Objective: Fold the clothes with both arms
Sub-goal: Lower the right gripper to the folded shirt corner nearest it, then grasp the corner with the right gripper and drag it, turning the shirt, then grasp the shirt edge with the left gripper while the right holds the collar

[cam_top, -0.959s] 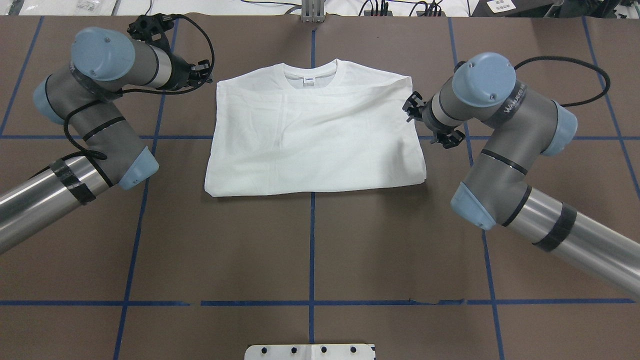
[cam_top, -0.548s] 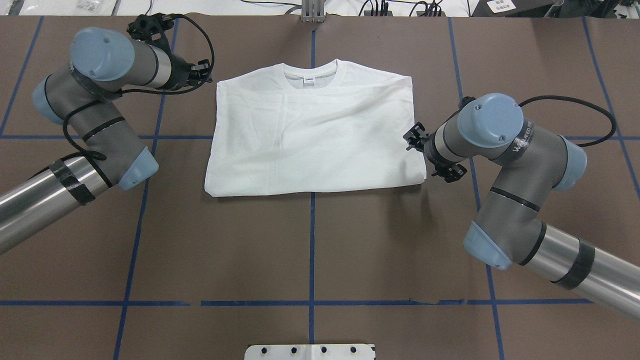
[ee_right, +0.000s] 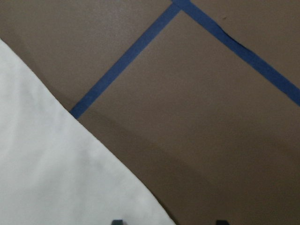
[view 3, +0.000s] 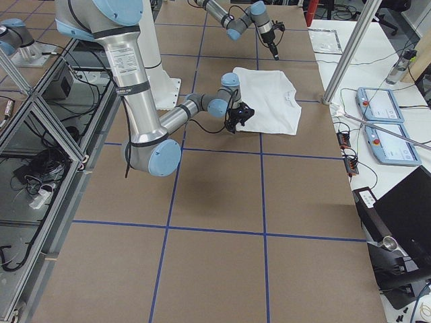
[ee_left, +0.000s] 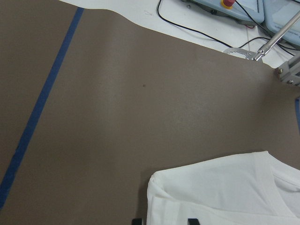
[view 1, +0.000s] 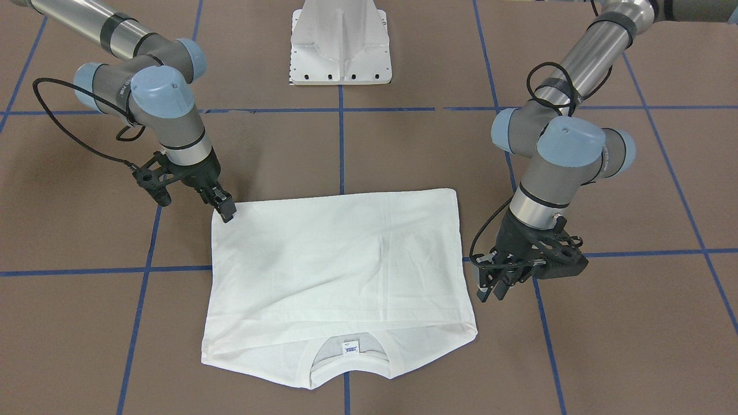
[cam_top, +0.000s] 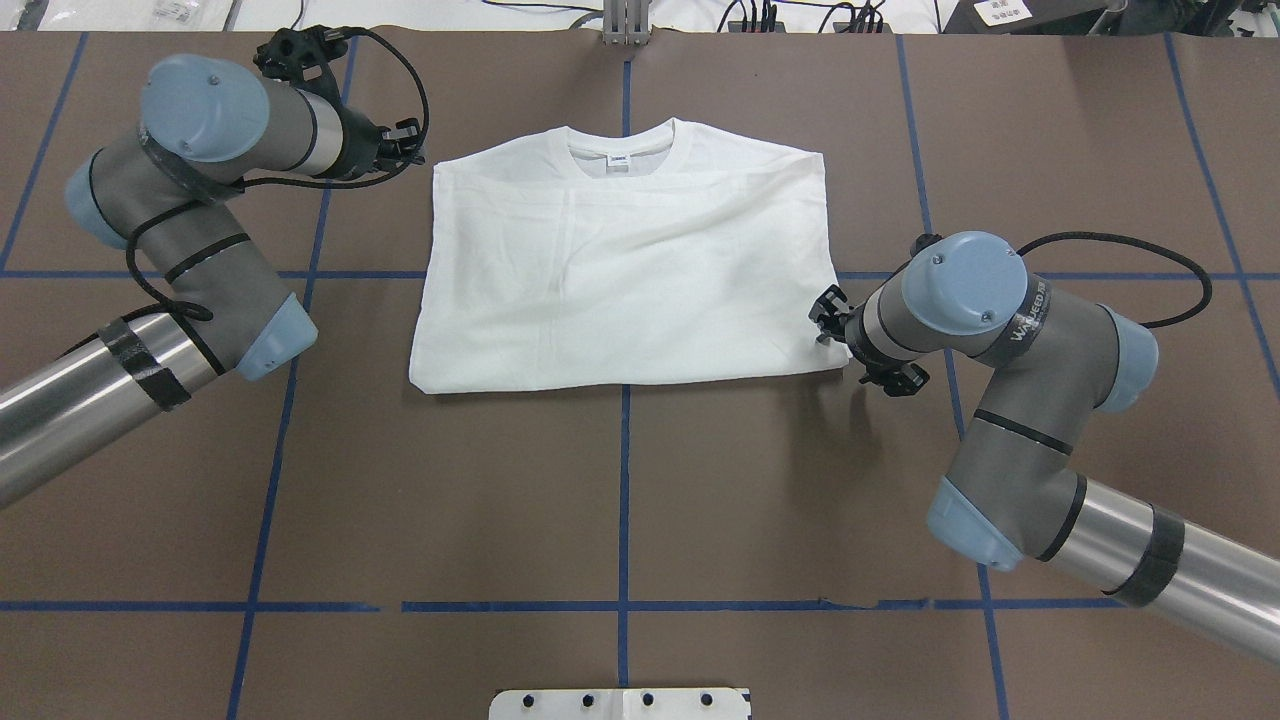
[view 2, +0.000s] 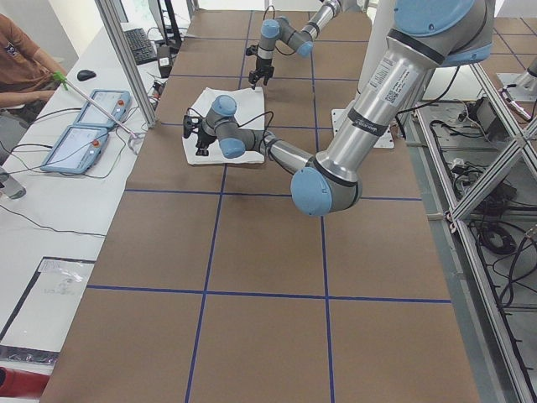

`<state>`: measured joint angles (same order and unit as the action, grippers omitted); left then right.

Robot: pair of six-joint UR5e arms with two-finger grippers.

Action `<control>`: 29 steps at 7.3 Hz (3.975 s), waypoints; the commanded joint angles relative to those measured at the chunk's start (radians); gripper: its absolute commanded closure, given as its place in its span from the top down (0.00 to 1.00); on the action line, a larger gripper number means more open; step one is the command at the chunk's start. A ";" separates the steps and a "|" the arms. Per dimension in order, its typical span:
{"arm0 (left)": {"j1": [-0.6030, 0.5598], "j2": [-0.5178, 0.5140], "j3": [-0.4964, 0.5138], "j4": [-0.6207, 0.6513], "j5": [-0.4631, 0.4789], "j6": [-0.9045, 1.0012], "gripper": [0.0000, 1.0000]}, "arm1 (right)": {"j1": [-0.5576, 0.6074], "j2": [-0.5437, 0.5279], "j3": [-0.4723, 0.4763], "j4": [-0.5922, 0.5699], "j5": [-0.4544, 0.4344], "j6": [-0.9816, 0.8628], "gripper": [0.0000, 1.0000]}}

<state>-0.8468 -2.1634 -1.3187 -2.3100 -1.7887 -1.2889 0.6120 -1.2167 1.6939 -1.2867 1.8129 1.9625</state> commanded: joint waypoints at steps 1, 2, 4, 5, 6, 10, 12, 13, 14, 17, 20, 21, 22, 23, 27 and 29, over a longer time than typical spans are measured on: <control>0.000 0.000 -0.001 0.001 0.000 -0.001 0.43 | -0.001 0.006 0.000 0.001 0.009 0.029 0.00; 0.000 0.000 -0.002 0.001 0.002 -0.001 0.43 | 0.003 0.006 -0.002 0.001 0.008 0.026 0.00; 0.000 0.010 -0.017 0.003 0.000 0.000 0.43 | 0.026 0.011 0.013 0.001 0.032 0.026 0.00; -0.002 0.019 -0.046 0.004 -0.004 -0.001 0.43 | 0.052 -0.006 0.065 -0.006 0.092 0.026 0.00; 0.000 0.039 -0.095 0.006 -0.008 -0.003 0.43 | 0.051 -0.070 0.138 -0.012 0.100 0.029 0.00; 0.066 0.091 -0.295 0.035 -0.164 -0.235 0.43 | -0.093 -0.464 0.504 -0.014 0.351 0.038 0.00; 0.165 0.102 -0.382 0.062 -0.166 -0.408 0.43 | -0.263 -0.538 0.565 -0.014 0.401 0.088 0.00; 0.201 0.103 -0.434 0.111 -0.164 -0.450 0.46 | -0.291 -0.538 0.599 -0.014 0.401 0.090 0.18; 0.242 0.109 -0.476 0.162 -0.161 -0.495 0.51 | -0.302 -0.540 0.599 -0.014 0.387 0.091 0.95; 0.313 0.155 -0.472 0.184 -0.156 -0.537 0.64 | 0.034 -0.363 0.470 -0.008 0.346 0.008 1.00; 0.385 0.143 -0.403 0.190 -0.111 -0.537 0.66 | 0.175 -0.161 0.283 -0.013 0.283 -0.129 1.00; 0.387 0.142 -0.387 0.190 -0.106 -0.534 0.65 | 0.175 -0.161 0.280 -0.011 0.273 -0.131 1.00; 0.388 0.129 -0.360 0.190 -0.104 -0.530 0.65 | 0.175 -0.161 0.277 -0.010 0.266 -0.131 1.00; 0.390 0.128 -0.350 0.189 -0.104 -0.527 0.65 | 0.173 -0.159 0.270 -0.008 0.256 -0.132 1.00; 0.390 0.109 -0.326 0.185 -0.083 -0.524 0.39 | 0.169 -0.161 0.254 -0.008 0.227 -0.132 1.00; 0.390 0.106 -0.327 0.185 -0.080 -0.521 0.00 | 0.166 -0.158 0.251 -0.008 0.227 -0.132 1.00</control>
<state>-0.4571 -2.0555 -1.6453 -2.1252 -1.8708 -1.8117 0.7788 -1.3761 1.9480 -1.2947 2.0407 1.8301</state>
